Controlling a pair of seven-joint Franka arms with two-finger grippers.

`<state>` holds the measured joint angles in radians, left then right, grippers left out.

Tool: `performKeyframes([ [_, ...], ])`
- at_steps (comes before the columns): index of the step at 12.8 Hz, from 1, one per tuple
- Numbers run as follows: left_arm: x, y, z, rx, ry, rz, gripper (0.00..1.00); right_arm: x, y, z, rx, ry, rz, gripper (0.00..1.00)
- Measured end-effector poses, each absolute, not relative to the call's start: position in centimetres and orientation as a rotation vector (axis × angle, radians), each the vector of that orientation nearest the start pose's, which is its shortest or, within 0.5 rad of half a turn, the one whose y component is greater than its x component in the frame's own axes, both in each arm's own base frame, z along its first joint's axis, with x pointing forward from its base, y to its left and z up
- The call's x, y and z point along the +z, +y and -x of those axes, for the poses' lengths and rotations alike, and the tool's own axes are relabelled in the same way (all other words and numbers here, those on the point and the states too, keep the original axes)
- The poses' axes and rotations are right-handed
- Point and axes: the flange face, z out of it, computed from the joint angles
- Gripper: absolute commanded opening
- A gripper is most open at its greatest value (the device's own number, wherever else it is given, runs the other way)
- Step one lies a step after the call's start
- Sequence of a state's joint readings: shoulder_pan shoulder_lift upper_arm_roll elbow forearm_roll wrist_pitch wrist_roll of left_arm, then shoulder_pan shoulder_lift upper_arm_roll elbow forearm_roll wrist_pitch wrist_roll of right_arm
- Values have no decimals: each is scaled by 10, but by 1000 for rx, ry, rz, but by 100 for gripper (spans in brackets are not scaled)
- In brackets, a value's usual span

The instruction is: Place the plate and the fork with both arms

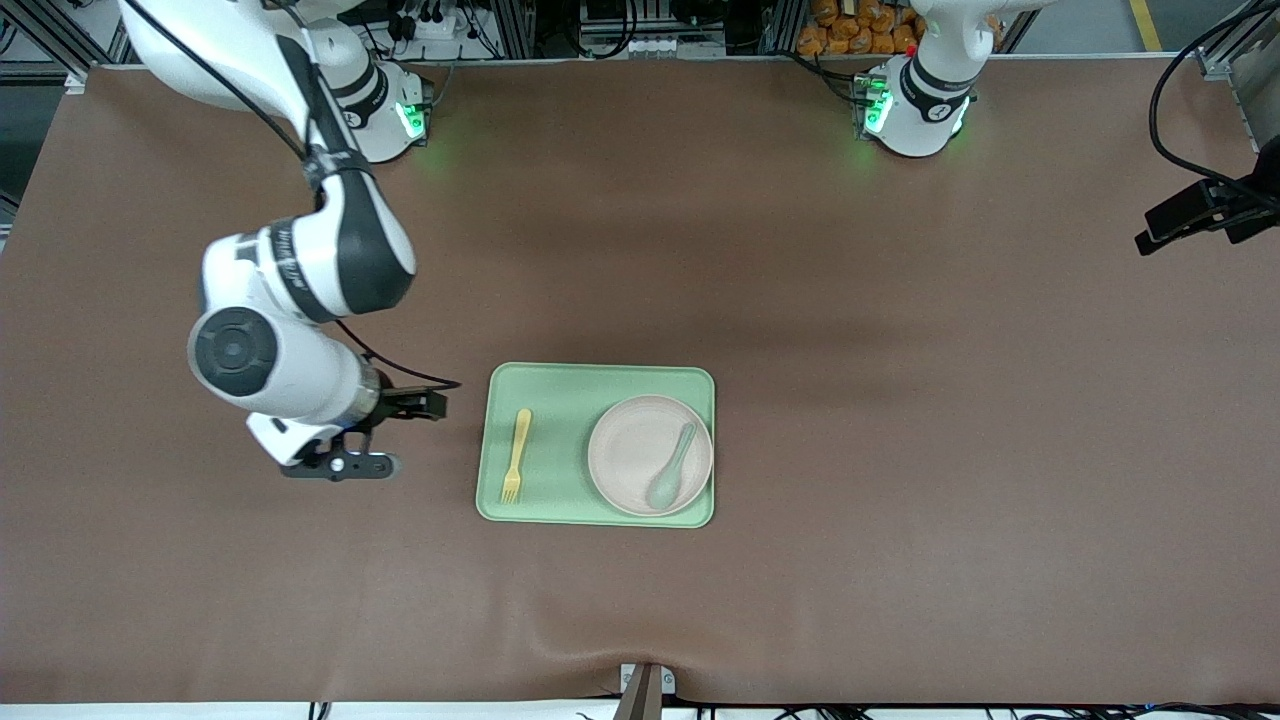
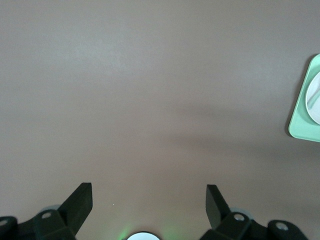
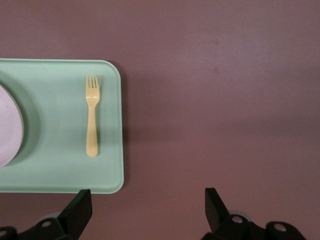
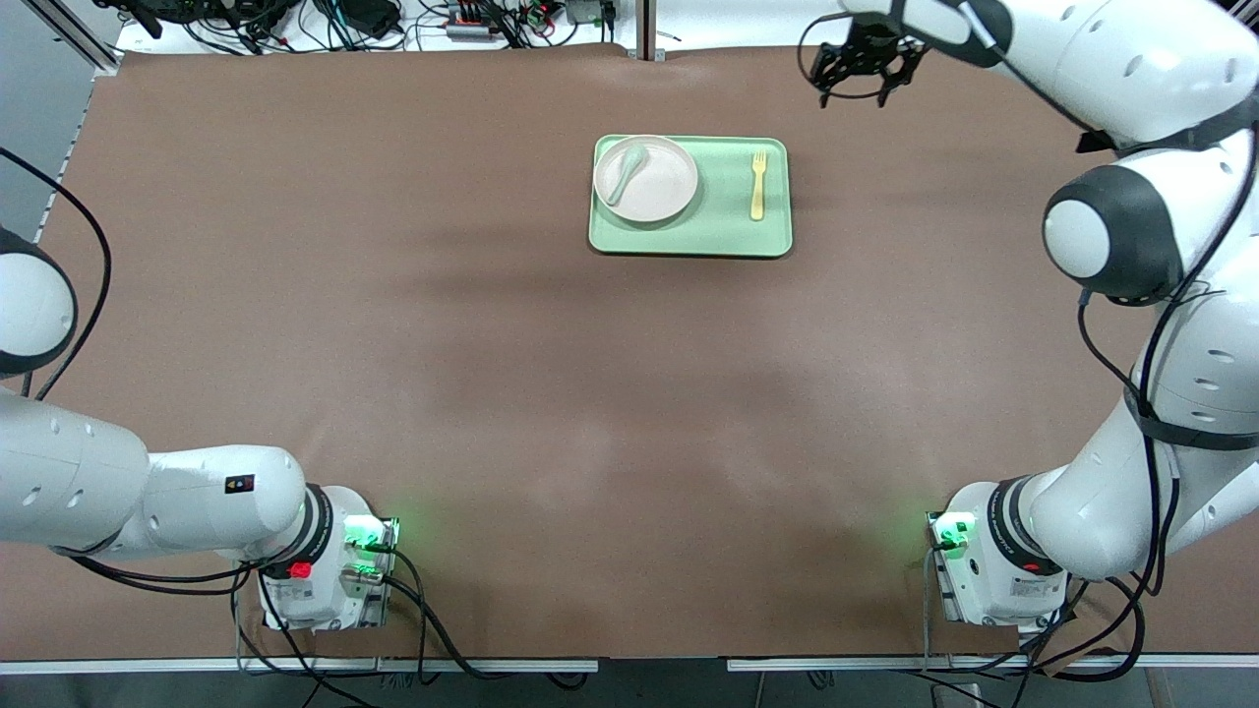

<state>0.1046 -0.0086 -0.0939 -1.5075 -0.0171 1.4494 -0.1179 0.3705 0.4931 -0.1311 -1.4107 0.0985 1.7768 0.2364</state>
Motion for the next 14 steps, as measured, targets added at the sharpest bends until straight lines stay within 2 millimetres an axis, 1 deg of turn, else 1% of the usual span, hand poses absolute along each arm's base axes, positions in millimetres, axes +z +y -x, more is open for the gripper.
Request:
performKeyframes([
  [3,648,-13,-537,97,-153,3147,100,430,139,-658,262,-5,3120,100],
  [4,648,-18,-537,98,-137,3145,100,438,127,-657,273,0,3116,100],
  [7,650,-29,-534,96,-102,3130,100,471,96,-652,240,14,3102,100],
  [10,652,-37,-529,94,-78,3123,100,502,50,-644,223,19,3090,100],
  [12,652,-40,-528,92,-71,3122,100,533,25,-631,195,10,3119,100],
  [14,652,-43,-528,91,-63,3121,100,567,9,-613,150,-3,3134,100],
])
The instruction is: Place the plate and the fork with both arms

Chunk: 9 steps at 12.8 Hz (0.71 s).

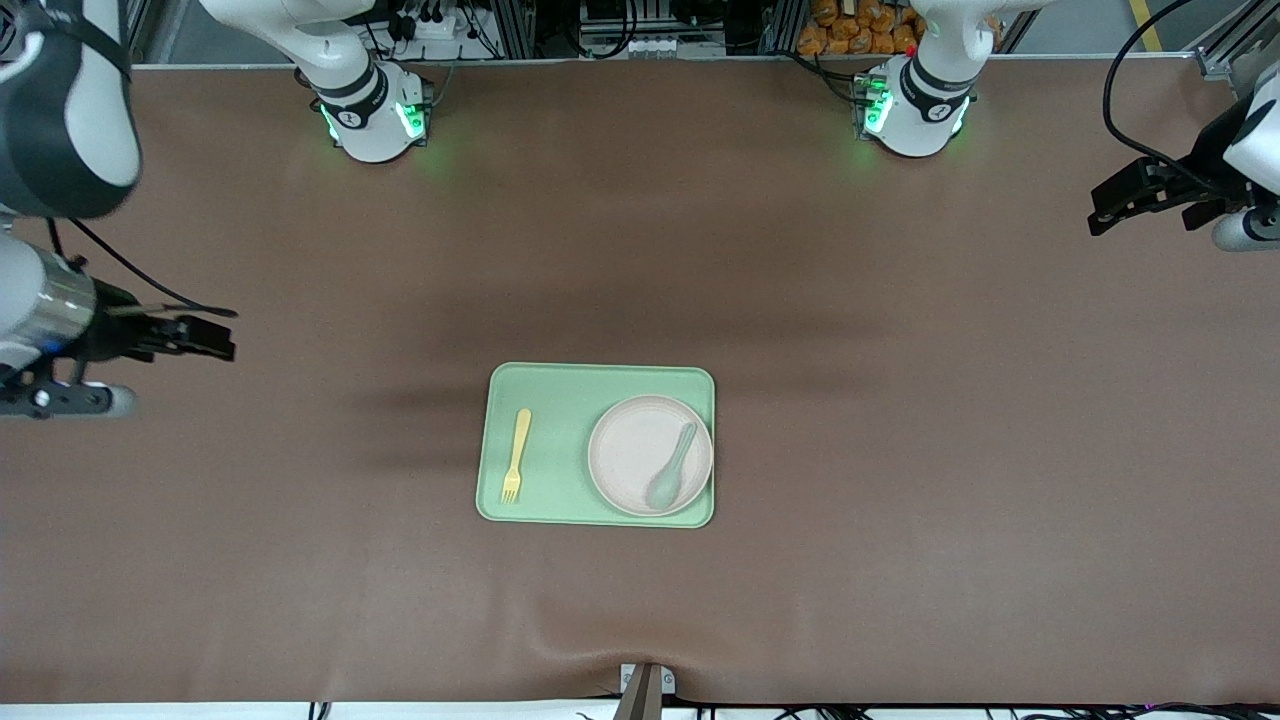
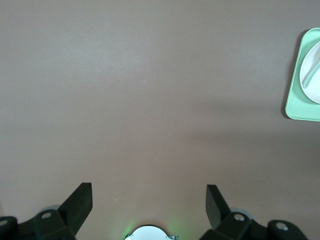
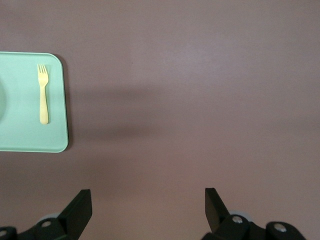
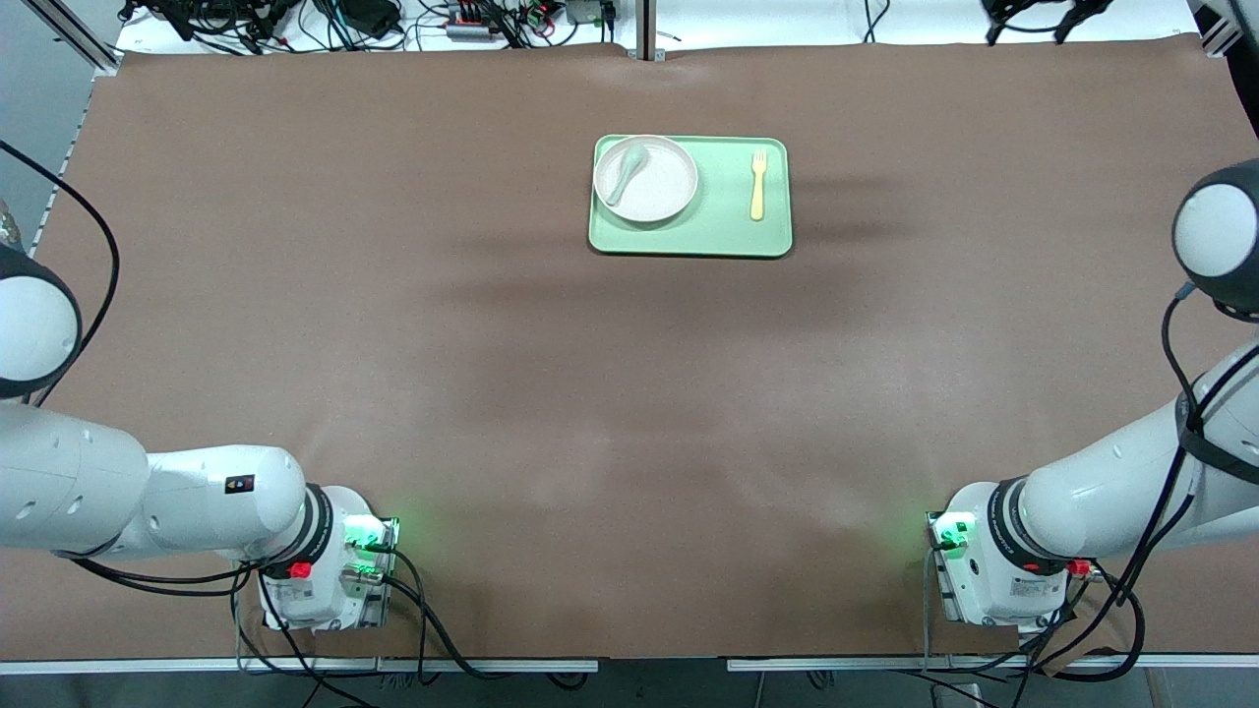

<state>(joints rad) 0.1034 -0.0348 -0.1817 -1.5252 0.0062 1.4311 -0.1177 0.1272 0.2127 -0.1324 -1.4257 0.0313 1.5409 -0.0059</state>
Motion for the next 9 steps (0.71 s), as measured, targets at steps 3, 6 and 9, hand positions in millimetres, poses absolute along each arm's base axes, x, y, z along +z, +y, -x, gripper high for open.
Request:
performKeyframes([
  [3,656,-44,-523,83,-59,3119,100,609,-4,-583,121,6,3138,100],
  [6,660,-52,-518,73,-40,3117,100,632,-16,-563,120,34,3132,100],
  [9,659,-53,-517,74,-36,3116,100,648,-27,-546,124,61,3125,100],
])
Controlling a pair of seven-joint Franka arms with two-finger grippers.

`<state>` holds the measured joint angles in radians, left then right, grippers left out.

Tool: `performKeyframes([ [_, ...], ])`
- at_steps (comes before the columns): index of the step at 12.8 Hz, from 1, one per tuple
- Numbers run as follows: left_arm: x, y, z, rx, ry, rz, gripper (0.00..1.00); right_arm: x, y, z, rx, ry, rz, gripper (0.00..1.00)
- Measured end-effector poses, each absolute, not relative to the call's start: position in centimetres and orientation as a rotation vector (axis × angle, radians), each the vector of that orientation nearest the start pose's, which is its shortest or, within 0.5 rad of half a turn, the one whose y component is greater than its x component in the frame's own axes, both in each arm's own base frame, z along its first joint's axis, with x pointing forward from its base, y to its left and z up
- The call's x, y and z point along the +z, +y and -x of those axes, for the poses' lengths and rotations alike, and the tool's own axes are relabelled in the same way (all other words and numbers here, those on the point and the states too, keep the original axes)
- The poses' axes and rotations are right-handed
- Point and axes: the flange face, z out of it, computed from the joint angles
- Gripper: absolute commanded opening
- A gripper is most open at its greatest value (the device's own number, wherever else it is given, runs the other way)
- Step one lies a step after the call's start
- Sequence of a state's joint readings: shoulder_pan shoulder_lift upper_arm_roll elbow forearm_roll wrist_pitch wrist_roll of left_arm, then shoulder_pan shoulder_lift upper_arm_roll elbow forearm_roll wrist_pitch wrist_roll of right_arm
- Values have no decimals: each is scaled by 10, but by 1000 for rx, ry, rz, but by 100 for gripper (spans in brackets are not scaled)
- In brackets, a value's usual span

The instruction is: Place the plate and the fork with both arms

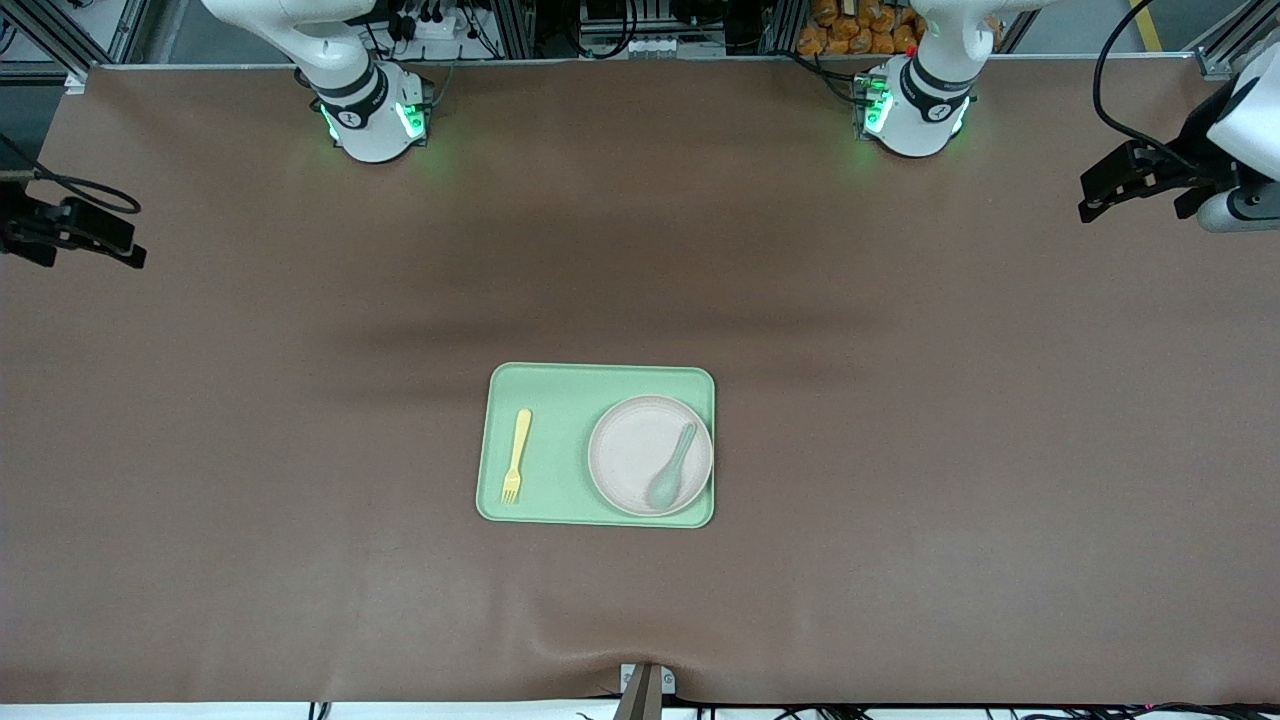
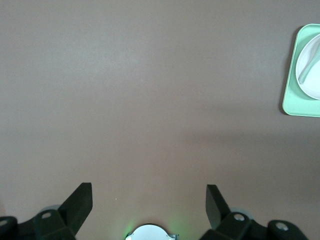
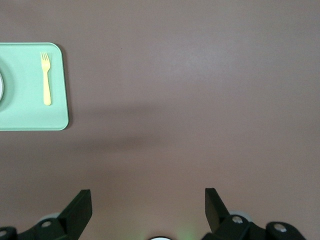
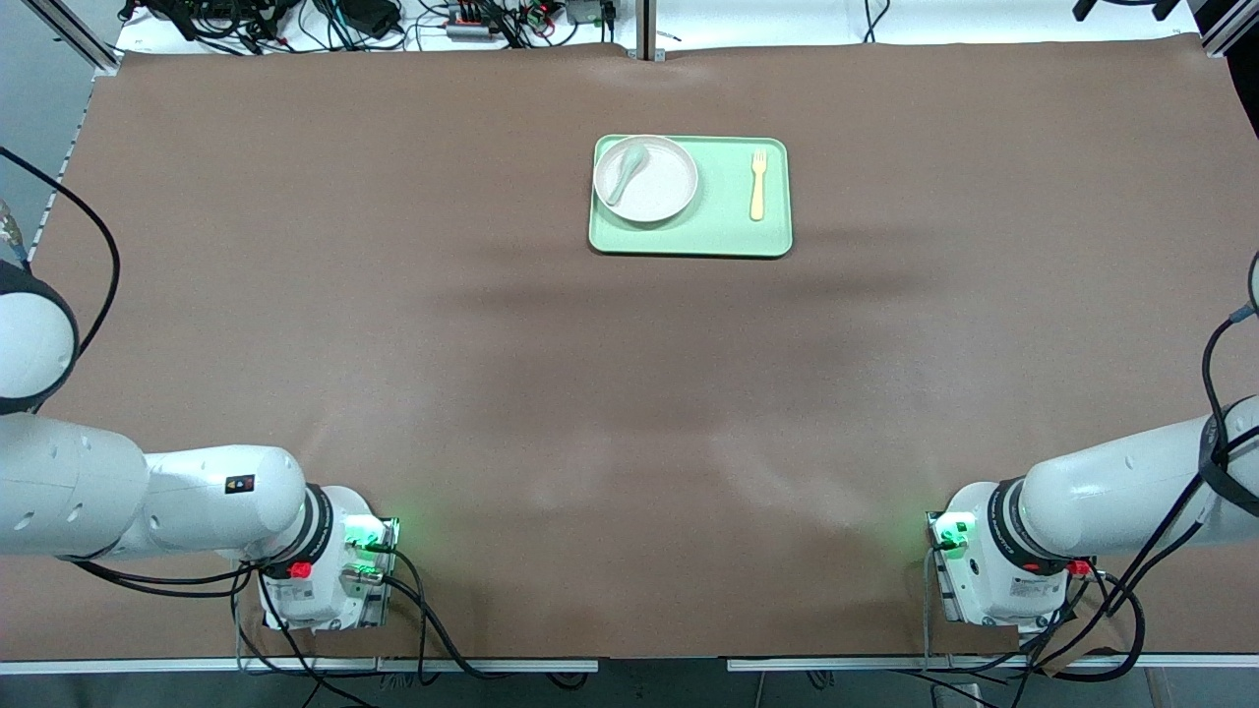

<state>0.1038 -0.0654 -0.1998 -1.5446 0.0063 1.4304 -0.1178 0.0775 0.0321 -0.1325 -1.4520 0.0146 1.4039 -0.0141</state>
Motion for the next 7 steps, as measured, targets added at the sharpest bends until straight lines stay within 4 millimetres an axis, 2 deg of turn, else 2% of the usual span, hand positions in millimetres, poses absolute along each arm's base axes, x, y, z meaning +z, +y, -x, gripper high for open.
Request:
performKeyframes([
  [3,659,-52,-517,75,-39,3116,100,663,-33,-534,103,81,3122,100],
  [7,659,-50,-517,73,-46,3116,100,663,-37,-531,109,183,3117,100],
])
